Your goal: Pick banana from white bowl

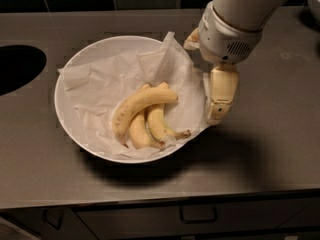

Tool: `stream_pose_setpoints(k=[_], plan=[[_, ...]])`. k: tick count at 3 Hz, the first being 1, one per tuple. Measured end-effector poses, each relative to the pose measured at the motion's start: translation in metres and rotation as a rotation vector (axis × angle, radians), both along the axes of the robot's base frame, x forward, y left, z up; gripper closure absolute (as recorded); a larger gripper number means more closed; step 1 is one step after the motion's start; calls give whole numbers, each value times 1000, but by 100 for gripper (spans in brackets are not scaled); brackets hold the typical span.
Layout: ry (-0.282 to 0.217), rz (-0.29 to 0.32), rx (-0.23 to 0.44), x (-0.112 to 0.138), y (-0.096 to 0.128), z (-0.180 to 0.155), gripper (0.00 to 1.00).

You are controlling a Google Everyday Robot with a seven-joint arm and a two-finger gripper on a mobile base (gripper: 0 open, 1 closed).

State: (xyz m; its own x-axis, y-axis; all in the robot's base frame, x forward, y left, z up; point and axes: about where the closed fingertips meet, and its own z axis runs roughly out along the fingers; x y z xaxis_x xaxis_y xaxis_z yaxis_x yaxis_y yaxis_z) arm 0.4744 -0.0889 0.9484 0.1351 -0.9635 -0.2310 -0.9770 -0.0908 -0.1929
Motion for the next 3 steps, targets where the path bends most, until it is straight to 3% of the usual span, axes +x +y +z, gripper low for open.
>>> stream_pose_setpoints(k=[3], plan=[[52, 144, -7, 24, 49, -22, 1]])
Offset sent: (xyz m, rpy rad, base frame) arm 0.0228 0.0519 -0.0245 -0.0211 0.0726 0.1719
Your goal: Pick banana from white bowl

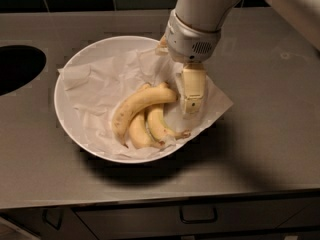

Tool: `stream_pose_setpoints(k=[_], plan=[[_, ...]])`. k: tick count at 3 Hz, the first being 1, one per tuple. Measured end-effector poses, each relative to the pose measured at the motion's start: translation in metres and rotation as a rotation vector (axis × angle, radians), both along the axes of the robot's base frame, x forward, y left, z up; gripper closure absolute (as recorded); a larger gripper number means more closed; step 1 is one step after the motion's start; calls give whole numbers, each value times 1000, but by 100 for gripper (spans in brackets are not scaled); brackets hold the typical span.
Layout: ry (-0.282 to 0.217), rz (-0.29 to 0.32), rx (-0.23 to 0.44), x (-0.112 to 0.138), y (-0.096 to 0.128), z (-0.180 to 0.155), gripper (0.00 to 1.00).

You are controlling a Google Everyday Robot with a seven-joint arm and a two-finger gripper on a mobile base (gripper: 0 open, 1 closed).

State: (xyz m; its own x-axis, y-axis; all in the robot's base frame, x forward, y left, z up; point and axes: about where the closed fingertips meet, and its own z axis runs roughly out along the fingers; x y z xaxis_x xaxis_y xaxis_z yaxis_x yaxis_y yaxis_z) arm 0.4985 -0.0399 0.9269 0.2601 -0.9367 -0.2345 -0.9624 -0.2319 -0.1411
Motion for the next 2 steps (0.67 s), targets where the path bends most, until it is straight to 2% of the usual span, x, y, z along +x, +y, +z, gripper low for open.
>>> stream_pose_setpoints(k=[1, 2], plan=[[12, 38, 3, 2, 10, -2, 0], [9, 41, 6, 3, 13, -3, 0]])
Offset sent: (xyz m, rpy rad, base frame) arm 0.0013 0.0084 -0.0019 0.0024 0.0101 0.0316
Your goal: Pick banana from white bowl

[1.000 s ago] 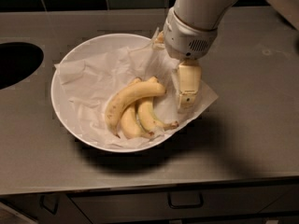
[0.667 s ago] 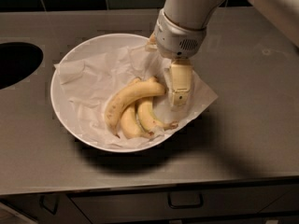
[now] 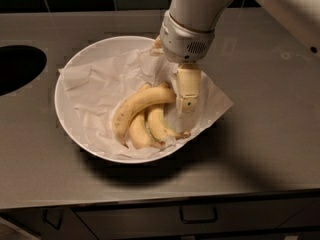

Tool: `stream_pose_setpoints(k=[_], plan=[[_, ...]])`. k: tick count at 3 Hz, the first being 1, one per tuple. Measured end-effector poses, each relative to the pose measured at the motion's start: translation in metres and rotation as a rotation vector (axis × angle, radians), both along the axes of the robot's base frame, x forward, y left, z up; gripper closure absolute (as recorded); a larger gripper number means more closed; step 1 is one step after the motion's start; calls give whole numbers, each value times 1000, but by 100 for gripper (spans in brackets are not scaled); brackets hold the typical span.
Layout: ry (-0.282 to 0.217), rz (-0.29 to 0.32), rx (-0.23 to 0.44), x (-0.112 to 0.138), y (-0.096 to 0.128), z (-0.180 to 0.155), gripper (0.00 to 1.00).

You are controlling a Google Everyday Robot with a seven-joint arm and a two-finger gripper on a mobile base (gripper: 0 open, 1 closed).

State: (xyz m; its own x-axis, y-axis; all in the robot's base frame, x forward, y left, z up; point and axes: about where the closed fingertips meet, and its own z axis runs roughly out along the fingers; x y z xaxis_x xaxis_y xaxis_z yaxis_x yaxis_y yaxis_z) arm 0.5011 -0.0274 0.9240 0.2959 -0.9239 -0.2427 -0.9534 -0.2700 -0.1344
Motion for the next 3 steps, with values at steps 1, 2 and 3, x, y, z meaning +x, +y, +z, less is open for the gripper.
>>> stream_pose_setpoints(k=[1, 2, 3], plan=[[24, 66, 3, -5, 26, -13, 0], [55, 126, 8, -9, 50, -27, 19], [72, 158, 10, -11, 63, -34, 27]])
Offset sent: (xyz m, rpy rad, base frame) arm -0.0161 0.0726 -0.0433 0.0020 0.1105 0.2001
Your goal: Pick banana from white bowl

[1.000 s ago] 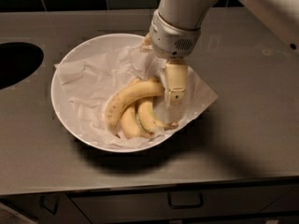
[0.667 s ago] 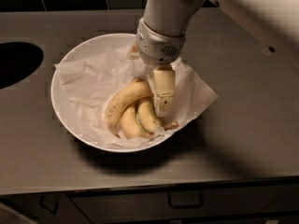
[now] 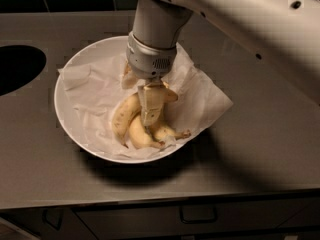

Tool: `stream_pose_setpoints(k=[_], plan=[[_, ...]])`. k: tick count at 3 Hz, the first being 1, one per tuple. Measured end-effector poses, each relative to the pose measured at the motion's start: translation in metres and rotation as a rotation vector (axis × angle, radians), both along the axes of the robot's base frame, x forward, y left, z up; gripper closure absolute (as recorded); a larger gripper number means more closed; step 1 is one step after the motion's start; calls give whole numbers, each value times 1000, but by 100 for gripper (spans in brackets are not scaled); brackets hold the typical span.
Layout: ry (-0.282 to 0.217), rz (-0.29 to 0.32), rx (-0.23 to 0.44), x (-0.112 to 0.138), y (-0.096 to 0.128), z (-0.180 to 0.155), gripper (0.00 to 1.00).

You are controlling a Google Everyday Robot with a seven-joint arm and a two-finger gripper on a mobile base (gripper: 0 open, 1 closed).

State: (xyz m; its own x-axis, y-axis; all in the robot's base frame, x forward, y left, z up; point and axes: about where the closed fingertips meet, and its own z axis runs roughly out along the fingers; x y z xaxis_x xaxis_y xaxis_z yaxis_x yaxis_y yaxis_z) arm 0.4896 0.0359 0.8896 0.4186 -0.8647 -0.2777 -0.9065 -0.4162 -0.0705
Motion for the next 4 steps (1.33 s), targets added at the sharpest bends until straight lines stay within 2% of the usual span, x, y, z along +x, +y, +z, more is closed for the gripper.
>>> stream_pose_setpoints(k=[1, 2, 4], plan=[[-22, 2, -13, 4, 1, 6, 27], [-26, -13, -11, 8, -4, 2, 32], [-14, -17, -1, 11, -6, -10, 31]])
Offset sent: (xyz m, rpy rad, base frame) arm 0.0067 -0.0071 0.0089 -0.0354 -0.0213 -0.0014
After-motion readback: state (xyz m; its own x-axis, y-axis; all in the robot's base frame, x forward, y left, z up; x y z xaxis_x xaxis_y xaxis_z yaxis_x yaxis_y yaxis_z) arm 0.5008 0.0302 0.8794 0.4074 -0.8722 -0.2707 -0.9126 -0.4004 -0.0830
